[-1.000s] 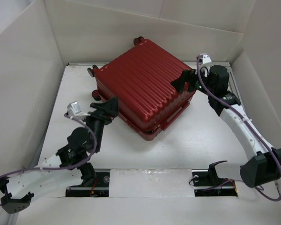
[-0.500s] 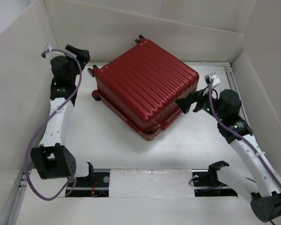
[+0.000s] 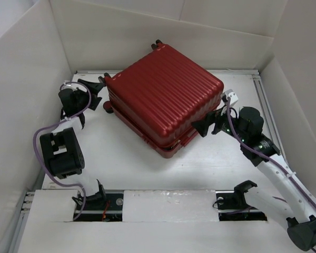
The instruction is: Pack the luggage
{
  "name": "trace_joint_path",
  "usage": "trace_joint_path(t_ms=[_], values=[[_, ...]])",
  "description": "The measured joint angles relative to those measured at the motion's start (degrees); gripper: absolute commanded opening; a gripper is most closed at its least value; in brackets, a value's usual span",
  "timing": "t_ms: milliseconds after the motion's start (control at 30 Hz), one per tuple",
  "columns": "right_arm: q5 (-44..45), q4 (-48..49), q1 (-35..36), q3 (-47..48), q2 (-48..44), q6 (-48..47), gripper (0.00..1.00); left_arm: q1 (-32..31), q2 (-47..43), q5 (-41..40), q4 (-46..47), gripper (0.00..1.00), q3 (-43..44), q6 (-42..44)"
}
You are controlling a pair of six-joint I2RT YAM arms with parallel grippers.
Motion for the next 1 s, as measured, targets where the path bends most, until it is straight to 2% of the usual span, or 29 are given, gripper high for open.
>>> trace_joint_path(t_ms=[300, 600, 700, 833, 867, 900, 933, 1000], values=[[0.6, 0.3, 6.7, -3.8, -0.9, 0.0, 1.00, -0.2, 9.0, 6.4, 19.9, 0.99, 3.7, -11.0], [4.0, 0.1, 13.4, -5.6, -2.6, 1.4, 1.00, -1.4, 21.7, 7.8, 28.5, 0.99, 10.4, -20.4], [5.3, 0.0, 15.5, -5.6, -4.0, 2.2, 1.00, -2.3, 24.1, 7.4, 31.0, 0.95, 11.5, -23.1], [6.9, -0.2, 18.0, -5.6, -6.3, 3.6, 1.00, -3.3, 26.1, 6.9, 35.6, 0.80, 13.7, -27.3], [7.4, -0.2, 18.8, -6.0, -7.3, 4.1, 1.00, -3.6, 26.4, 6.7, 36.3, 0.64, 14.7, -28.2], [7.6, -0.3, 19.0, -6.2, -7.8, 4.4, 1.00, -3.6, 26.5, 6.7, 37.0, 0.64, 15.1, -28.9], [7.9, -0.2, 19.3, -6.6, -8.6, 4.8, 1.00, -4.0, 26.7, 6.6, 37.2, 0.42, 16.2, -29.4], [8.5, -0.5, 19.4, -7.7, -9.9, 5.5, 1.00, -4.3, 26.9, 6.3, 37.5, 0.23, 16.9, -31.7]])
